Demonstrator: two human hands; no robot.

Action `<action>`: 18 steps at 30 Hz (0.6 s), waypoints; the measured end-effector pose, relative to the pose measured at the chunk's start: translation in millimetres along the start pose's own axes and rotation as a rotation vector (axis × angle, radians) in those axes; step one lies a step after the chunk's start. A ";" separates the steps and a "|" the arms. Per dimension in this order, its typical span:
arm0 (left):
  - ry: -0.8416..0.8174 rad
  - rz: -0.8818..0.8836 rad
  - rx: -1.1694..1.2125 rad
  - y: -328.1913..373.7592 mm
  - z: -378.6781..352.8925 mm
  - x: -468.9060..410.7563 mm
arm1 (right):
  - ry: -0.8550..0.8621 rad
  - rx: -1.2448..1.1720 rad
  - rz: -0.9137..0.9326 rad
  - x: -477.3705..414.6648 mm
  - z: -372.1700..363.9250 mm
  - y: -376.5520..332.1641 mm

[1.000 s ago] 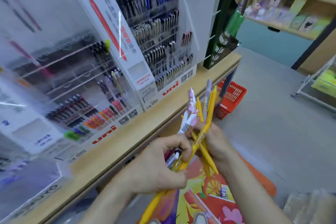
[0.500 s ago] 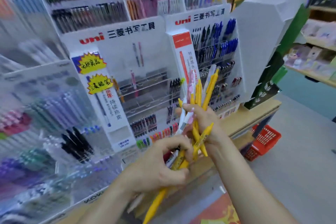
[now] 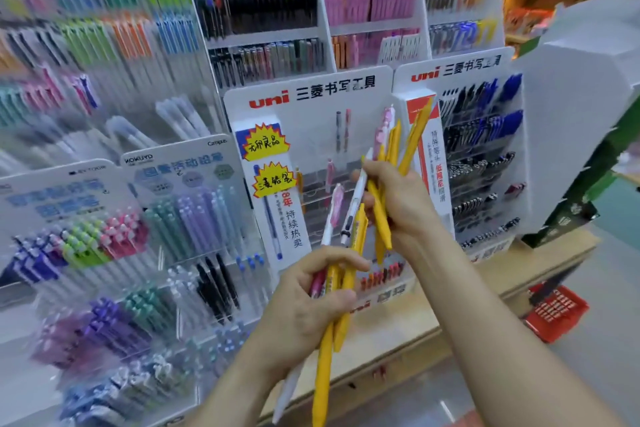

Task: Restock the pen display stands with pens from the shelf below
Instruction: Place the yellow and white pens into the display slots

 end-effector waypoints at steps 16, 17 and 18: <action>0.372 -0.101 -0.248 36.6 65.1 -70.4 | -0.408 0.351 0.134 -64.5 -21.0 4.7; 0.376 -0.102 -0.277 36.2 64.9 -81.0 | -0.452 0.310 0.124 -64.4 -25.4 8.8; 0.378 -0.101 -0.289 34.5 63.6 -90.5 | -0.473 0.282 0.129 -64.4 -29.2 10.5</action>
Point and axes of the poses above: each hand's wrist, its own x-axis away from the middle knuckle, its own z-axis out of the back of the hand, y = z × x, the point moved 5 cm from there along -x, towards the middle knuckle, and after that the axes turned 15 degrees about x, right-handed, at the moved point
